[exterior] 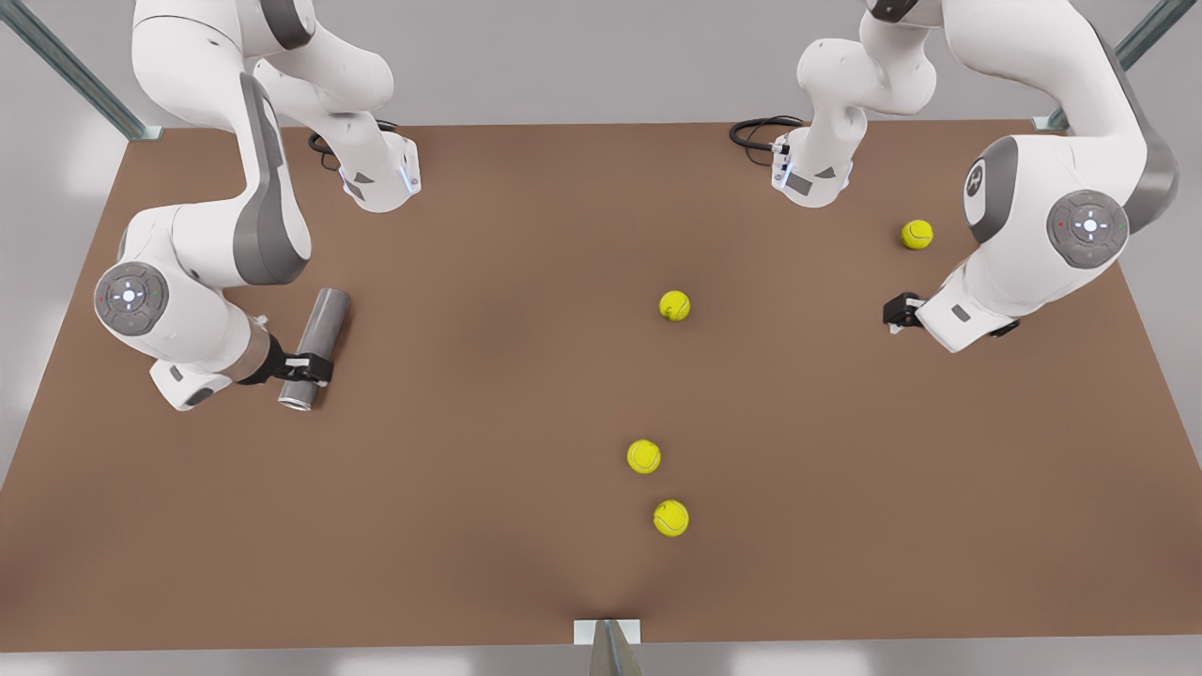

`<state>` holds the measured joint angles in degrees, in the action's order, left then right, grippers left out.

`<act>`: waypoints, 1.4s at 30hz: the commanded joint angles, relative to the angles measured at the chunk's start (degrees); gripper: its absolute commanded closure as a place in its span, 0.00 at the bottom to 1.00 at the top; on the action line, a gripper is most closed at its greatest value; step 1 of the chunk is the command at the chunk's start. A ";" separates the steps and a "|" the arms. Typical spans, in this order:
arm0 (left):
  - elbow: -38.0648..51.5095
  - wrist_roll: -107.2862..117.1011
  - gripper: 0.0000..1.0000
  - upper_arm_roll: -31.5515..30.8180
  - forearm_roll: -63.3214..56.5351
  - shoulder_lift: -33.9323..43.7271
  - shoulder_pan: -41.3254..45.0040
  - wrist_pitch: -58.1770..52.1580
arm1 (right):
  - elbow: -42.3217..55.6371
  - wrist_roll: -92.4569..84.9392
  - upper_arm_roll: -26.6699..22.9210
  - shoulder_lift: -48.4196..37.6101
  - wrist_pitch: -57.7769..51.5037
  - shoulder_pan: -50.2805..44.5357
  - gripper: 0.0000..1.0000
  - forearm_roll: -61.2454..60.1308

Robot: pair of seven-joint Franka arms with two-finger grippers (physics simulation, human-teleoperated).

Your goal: Put the tennis tube upright

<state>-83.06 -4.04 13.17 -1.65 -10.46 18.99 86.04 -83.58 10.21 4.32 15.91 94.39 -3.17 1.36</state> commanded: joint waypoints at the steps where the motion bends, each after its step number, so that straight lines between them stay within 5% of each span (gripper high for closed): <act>1: 0.00 0.00 0.00 0.02 -0.20 0.00 -0.09 0.00 | 0.08 0.07 -0.01 0.00 -0.09 -0.08 0.00 0.04; 7: 0.00 0.00 0.00 -0.25 -0.11 0.00 -0.09 -0.79 | -2.73 1.04 -0.01 2.72 0.09 -0.17 0.00 1.19; 9: 0.00 0.00 0.00 -0.25 -0.11 -0.09 -0.18 -0.88 | -11.69 0.07 0.08 1.67 5.09 1.32 0.00 1.27; 12: 0.00 0.00 0.00 -0.34 -0.11 -0.18 -0.27 -0.97 | -28.55 -4.58 0.34 -11.86 11.41 6.94 0.00 1.27; 15: 0.00 0.00 0.00 -0.60 0.06 -0.53 -0.35 -1.32 | -39.38 -8.54 0.34 -11.78 26.45 12.57 0.00 0.66; 22: -0.09 0.00 0.00 -1.65 0.06 -1.67 -0.88 -2.02 | -45.09 -13.73 0.34 -3.08 41.04 18.99 0.00 -3.21; 32: -0.09 0.00 0.00 -2.01 0.15 -2.64 -1.23 -3.08 | -45.89 -15.84 0.34 2.90 46.41 19.25 0.00 -3.21; 42: -0.17 0.00 0.00 -2.09 0.24 -2.73 -1.67 -4.22 | -54.41 -17.33 0.34 -2.64 46.76 20.21 0.00 -3.21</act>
<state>-83.23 -4.04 11.07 -1.42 -13.28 17.34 81.91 -138.48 -7.18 4.66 12.79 141.15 17.26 -1.85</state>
